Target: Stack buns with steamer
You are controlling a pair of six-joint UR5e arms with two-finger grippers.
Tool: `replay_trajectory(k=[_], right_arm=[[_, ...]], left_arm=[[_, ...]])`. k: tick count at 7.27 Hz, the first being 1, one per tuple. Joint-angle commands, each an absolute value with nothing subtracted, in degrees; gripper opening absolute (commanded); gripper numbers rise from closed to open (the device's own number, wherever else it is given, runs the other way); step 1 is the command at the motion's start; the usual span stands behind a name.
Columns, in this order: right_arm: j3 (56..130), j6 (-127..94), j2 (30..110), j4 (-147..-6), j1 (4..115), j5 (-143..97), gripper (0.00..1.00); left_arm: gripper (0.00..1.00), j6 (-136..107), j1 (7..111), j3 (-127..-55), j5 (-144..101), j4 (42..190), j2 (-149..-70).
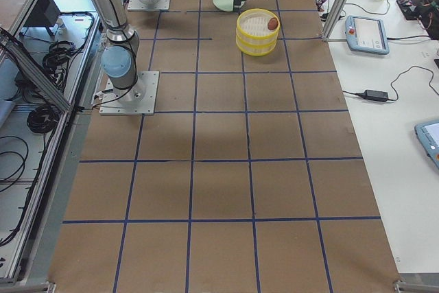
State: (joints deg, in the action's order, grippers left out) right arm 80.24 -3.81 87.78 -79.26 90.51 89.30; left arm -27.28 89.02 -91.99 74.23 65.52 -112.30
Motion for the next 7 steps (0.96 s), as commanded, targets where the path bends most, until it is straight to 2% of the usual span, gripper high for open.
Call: replay_trajectory(k=[1, 2, 5, 6, 7], right_arm=[[80.9, -3.7, 87.8, -79.5, 90.5, 89.4, 1.0], [80.9, -2.6, 87.8, -79.5, 90.5, 89.6, 1.0], [81.0, -2.5, 87.9, -79.6, 90.5, 89.7, 1.0], [81.0, -2.5, 87.9, -79.5, 90.5, 89.7, 1.0], [81.1, -2.5, 87.9, -79.5, 90.5, 89.6, 1.0]], left_arm=[[0.99, -10.2, 88.9, -90.6, 89.3, 68.9, -111.4], [0.99, -9.8, 89.1, -89.1, 89.7, 72.2, -110.7], [0.99, -9.2, 93.2, -76.2, 90.5, 96.6, -101.7], [0.99, -9.1, 94.2, -75.2, 90.0, 99.6, -98.1], [1.0, -7.1, 94.5, -77.3, 90.1, 99.1, -95.6]])
